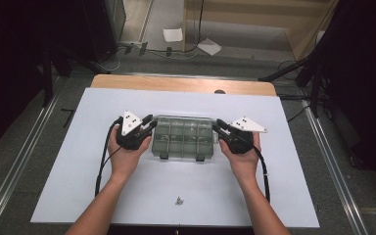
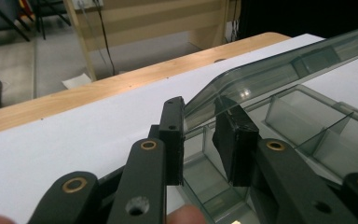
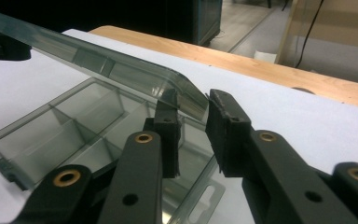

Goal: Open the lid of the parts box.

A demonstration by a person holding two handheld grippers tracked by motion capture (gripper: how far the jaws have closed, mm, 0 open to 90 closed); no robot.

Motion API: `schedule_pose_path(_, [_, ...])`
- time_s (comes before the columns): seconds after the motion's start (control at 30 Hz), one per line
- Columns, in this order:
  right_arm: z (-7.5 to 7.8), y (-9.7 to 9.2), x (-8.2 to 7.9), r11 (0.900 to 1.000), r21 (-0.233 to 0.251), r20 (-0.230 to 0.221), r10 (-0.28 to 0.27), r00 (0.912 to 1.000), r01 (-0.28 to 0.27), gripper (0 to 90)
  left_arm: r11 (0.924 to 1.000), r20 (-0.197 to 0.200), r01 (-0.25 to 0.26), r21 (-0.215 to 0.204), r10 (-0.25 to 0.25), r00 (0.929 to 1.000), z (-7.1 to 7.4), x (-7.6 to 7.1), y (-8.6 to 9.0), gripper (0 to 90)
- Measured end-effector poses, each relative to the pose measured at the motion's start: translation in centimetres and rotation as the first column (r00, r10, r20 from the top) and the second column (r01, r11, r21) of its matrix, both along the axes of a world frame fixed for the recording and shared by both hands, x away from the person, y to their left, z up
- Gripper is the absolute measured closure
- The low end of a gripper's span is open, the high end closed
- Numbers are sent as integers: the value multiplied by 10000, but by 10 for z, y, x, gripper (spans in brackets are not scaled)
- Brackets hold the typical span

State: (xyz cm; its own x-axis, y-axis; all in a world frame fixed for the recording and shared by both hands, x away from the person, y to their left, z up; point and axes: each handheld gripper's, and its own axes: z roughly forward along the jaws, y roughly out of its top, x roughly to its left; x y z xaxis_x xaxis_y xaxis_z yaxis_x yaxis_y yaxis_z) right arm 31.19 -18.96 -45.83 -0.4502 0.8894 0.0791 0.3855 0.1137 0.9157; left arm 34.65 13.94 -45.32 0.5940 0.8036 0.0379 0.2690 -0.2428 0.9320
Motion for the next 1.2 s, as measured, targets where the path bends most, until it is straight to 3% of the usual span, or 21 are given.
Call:
schedule_pose_path(0.53, [13,1,21,9986,59,-90,-523,9986,523,813,9991,-295,-220,-356,210,9993,7,22,0,806])
schedule_pose_path(0.77, [15,0,32,9979,238,-210,-599,9980,604,820,9974,-611,-403,-590,367,9975,10,33,-1,822])
schedule_pose_path(0.97, [12,-1,46,9978,111,-480,-646,9968,652,813,9970,-731,-370,-677,320,9968,12,39,-1,824])
schedule_pose_path(1.2, [-4,-1,58,9966,238,-986,-758,9922,785,828,9965,-817,-401,-740,340,9961,10,44,-1,830])
